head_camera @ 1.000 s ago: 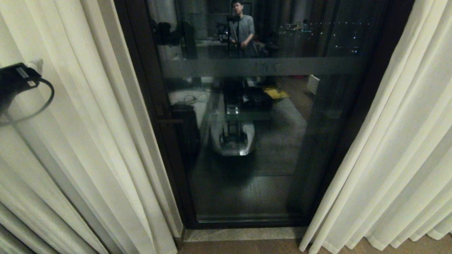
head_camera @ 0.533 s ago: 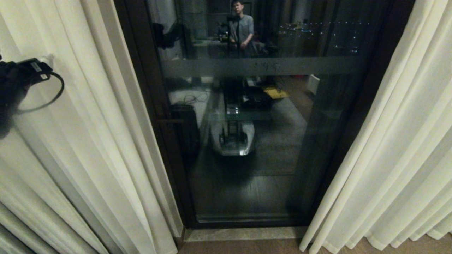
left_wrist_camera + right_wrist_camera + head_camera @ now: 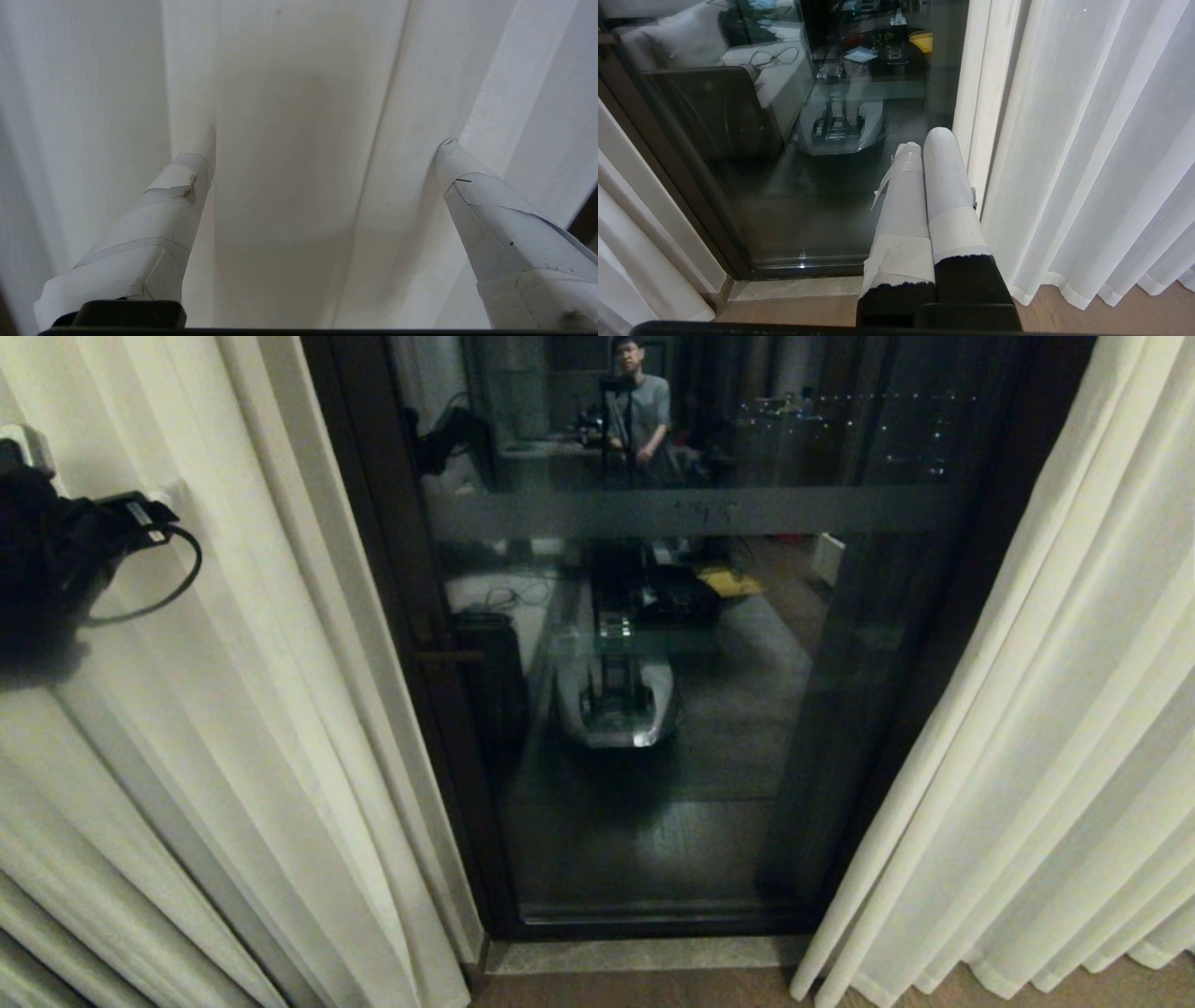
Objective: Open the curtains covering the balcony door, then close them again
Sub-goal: Close the inner curtains on both sides
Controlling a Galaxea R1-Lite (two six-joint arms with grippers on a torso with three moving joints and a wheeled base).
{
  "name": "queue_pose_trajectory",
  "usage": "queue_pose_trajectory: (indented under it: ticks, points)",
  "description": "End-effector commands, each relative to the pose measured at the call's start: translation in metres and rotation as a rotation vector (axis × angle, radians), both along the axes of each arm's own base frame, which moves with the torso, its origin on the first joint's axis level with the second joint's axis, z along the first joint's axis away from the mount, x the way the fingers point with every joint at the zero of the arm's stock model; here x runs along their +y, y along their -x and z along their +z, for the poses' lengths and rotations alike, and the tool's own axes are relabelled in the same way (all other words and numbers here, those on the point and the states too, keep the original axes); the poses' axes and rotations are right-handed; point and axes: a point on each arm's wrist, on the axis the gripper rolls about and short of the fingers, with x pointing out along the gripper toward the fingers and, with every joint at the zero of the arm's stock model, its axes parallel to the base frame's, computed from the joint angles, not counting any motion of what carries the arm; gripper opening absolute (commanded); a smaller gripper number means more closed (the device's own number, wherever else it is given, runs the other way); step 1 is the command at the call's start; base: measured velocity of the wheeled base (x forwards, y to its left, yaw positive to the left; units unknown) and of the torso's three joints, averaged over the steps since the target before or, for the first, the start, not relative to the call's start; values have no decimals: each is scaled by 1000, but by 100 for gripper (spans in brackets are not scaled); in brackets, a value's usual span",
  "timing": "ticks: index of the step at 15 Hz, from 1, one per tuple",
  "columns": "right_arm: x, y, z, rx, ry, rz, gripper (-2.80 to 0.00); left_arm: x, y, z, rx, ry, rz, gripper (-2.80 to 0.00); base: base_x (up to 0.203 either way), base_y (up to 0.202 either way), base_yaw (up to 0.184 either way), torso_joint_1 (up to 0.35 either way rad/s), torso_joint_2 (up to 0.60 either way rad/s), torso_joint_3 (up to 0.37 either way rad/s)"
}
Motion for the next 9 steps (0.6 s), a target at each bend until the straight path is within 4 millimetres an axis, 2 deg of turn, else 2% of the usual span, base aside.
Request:
queue_pose_trajectory:
  ticks: [1, 9]
  points:
    - [0, 0, 0, 2, -1, 0, -280, 4, -12, -9, 1, -2, -15, 0, 0, 0, 0, 0, 0, 0]
    - [0, 0, 0, 0, -1, 0, -280, 1, -17, -8, -9, -12, -95, 0, 0, 0, 0, 0, 0, 0]
